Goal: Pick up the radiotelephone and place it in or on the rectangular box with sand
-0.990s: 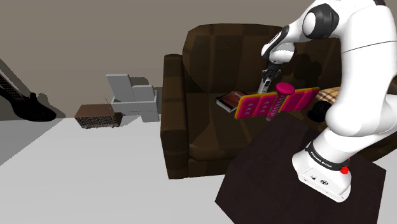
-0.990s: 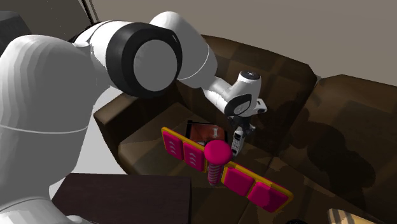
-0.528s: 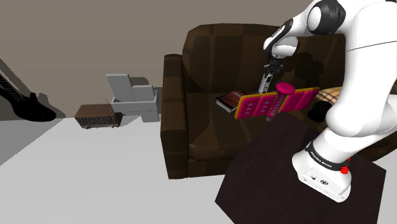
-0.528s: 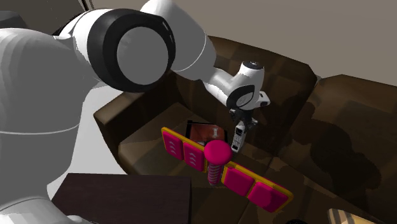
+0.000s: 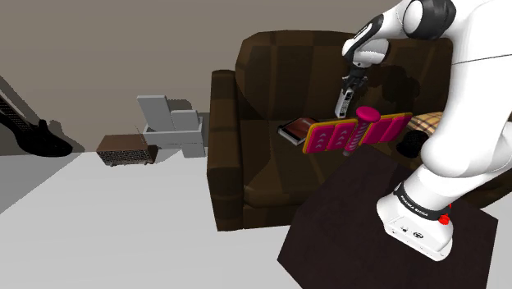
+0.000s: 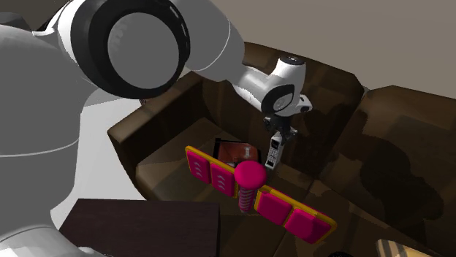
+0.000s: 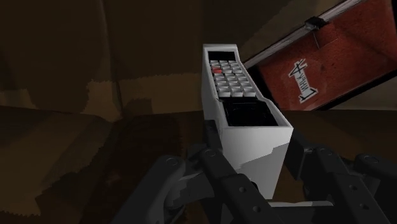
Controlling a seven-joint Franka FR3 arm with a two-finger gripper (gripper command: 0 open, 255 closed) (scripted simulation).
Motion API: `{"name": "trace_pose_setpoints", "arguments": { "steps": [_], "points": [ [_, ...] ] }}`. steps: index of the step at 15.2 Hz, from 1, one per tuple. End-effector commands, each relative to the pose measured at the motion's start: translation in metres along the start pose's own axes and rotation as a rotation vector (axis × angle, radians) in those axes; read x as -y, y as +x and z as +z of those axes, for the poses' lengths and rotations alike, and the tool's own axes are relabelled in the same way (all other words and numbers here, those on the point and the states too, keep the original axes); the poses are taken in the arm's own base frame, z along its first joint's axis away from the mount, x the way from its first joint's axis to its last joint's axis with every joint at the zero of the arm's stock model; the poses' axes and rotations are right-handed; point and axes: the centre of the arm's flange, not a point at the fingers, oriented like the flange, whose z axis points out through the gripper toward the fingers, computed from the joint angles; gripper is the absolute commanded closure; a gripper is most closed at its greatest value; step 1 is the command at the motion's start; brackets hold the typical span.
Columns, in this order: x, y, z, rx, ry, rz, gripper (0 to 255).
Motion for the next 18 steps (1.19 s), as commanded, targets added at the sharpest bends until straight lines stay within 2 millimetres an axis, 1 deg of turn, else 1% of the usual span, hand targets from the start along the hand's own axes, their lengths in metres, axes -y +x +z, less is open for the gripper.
{"name": "trace_pose_setpoints", "arguments": {
  "steps": [1, 14, 15, 18],
  "points": [
    [0.021, 0.002, -0.004, 0.0, 0.0, 0.0, 255],
    [0.19, 0.025, -0.02, 0.0, 0.0, 0.0, 255],
    [0.196, 0.025, -0.021, 0.0, 0.0, 0.0, 255],
    [0.197, 0.024, -0.005, 0.0, 0.0, 0.0, 255]
  ]
}}
